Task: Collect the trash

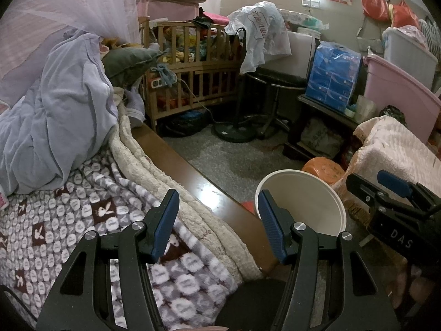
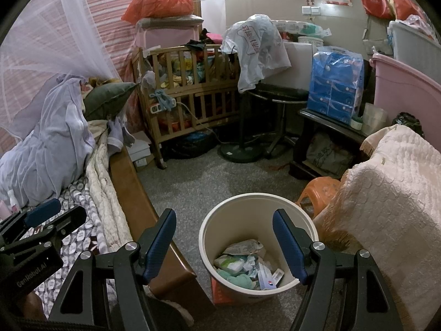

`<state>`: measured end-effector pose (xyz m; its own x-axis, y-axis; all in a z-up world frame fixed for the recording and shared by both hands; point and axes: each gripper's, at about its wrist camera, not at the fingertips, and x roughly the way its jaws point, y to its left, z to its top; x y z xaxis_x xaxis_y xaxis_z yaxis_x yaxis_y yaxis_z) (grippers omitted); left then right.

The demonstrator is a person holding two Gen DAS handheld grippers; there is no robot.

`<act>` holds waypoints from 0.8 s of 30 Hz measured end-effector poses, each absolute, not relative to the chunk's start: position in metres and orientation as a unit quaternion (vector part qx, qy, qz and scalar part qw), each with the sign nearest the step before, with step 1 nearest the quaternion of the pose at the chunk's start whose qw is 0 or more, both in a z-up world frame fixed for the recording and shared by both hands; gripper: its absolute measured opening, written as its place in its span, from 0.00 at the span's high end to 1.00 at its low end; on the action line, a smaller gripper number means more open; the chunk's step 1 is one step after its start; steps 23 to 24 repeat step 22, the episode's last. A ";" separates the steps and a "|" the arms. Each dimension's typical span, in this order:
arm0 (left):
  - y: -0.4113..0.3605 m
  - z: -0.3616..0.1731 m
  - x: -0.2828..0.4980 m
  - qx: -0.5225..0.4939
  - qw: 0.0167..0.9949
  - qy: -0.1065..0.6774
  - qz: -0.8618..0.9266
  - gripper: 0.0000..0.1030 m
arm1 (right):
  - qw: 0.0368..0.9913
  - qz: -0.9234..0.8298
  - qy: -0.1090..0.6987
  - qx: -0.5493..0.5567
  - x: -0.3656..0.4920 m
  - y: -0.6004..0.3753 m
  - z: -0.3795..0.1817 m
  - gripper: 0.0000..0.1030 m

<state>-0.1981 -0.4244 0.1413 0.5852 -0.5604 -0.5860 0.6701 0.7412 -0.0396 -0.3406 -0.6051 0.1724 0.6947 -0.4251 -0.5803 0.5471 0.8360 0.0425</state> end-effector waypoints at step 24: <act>-0.409 0.134 -0.197 0.082 0.887 0.309 -0.334 0.44 | 0.916 -0.246 0.303 0.094 -0.324 -0.597 0.168 0.32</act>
